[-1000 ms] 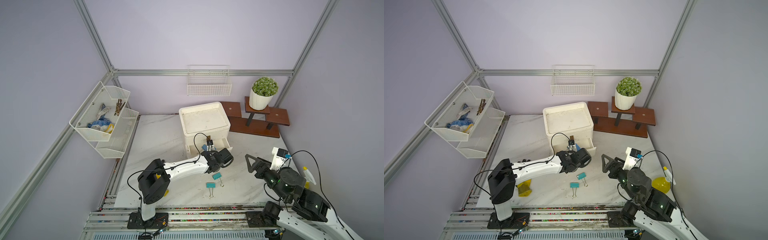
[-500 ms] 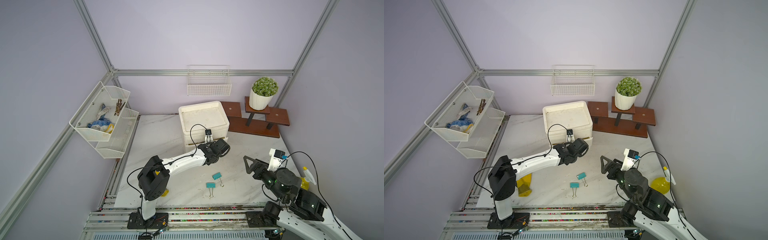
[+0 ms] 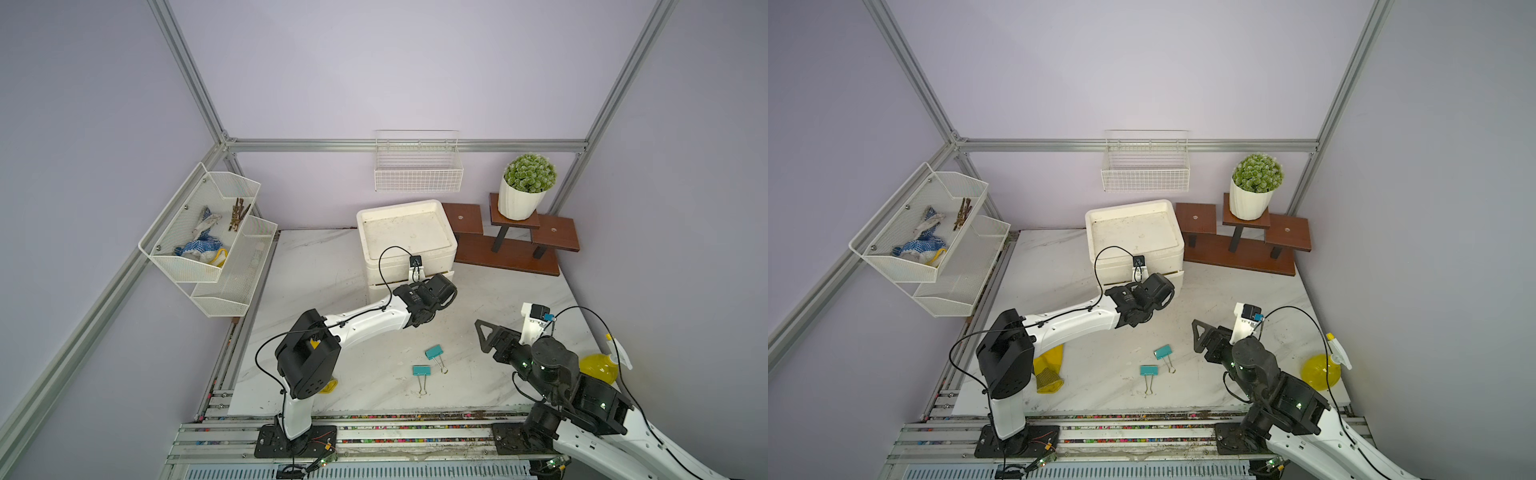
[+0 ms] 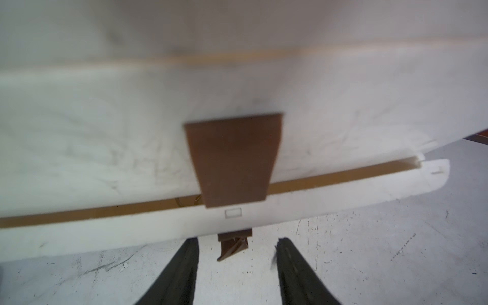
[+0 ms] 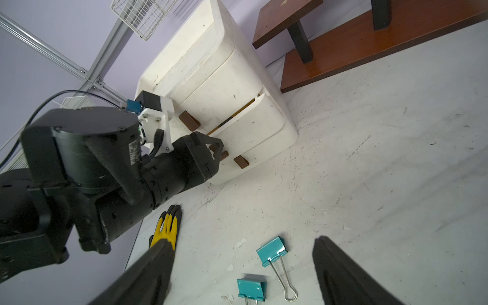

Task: Put the binder clips in the drawer according to color
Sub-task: Close the drawer in the storage box.

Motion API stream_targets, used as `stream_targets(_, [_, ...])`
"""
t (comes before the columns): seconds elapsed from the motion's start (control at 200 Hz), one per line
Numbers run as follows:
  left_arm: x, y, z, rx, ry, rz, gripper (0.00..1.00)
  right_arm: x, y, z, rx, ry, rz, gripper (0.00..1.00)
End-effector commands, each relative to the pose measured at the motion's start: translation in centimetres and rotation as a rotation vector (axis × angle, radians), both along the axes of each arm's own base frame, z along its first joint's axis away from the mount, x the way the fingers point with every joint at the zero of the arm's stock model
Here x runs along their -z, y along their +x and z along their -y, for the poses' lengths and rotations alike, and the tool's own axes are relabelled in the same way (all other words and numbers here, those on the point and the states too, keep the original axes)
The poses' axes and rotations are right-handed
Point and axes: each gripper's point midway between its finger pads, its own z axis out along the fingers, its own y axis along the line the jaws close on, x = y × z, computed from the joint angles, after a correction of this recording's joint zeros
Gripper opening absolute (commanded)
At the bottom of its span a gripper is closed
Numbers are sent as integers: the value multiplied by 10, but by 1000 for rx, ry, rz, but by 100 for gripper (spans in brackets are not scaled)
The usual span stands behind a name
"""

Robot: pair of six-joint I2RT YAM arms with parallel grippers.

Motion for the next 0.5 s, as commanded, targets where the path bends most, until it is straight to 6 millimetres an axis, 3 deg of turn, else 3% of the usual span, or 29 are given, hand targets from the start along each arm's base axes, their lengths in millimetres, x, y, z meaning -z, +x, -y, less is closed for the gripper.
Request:
stream_targets(0.0, [-20,-7,8,-3,-73,95,52,-9,2,0,9,32,24,88])
stream_targets(0.12, [-23,-3,17,11,-75,124,53,-6,2,0,8,30,19,88])
stream_targets(0.305, [-20,26,3,-34,-30,117,53,-7,1,1,9,39,25,88])
stream_targets(0.49, [-42,48,1,-12,27,177,53,-6,0,2,11,40,26,89])
